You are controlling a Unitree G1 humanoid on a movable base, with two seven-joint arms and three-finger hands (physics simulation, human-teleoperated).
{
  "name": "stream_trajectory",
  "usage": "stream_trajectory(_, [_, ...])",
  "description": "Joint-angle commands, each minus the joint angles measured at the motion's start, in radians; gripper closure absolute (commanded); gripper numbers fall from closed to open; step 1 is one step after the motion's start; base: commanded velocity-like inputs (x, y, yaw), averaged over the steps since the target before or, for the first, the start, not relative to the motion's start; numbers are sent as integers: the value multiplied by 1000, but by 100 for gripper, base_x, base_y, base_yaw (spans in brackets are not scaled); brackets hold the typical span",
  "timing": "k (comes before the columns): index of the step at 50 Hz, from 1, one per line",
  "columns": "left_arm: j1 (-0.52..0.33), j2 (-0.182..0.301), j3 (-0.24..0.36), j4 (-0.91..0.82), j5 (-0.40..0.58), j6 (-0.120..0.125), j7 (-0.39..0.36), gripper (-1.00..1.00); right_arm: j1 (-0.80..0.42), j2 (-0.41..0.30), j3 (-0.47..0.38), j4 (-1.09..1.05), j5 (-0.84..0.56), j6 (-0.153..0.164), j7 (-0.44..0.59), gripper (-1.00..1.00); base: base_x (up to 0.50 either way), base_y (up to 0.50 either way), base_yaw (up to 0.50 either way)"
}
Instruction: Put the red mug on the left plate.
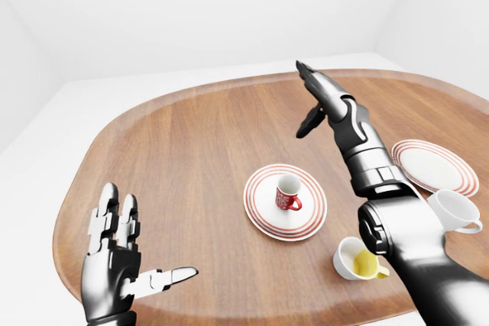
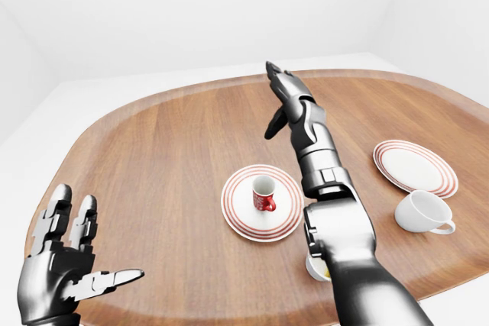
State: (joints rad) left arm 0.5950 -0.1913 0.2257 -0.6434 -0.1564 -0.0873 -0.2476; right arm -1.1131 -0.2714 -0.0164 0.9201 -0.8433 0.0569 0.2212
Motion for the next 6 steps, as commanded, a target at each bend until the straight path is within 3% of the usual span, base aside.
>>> stream_trajectory(1, [3, -7, 1, -6, 1, 0, -5, -100, 225, -112, -79, -404, 42, 30, 139, -100, 0, 0, 0])
stream_trajectory(6, [1, -5, -7, -6, 11, 0, 2, -100, 371, -153, -113, -473, 62, 30, 126, -100, 0, 0, 0])
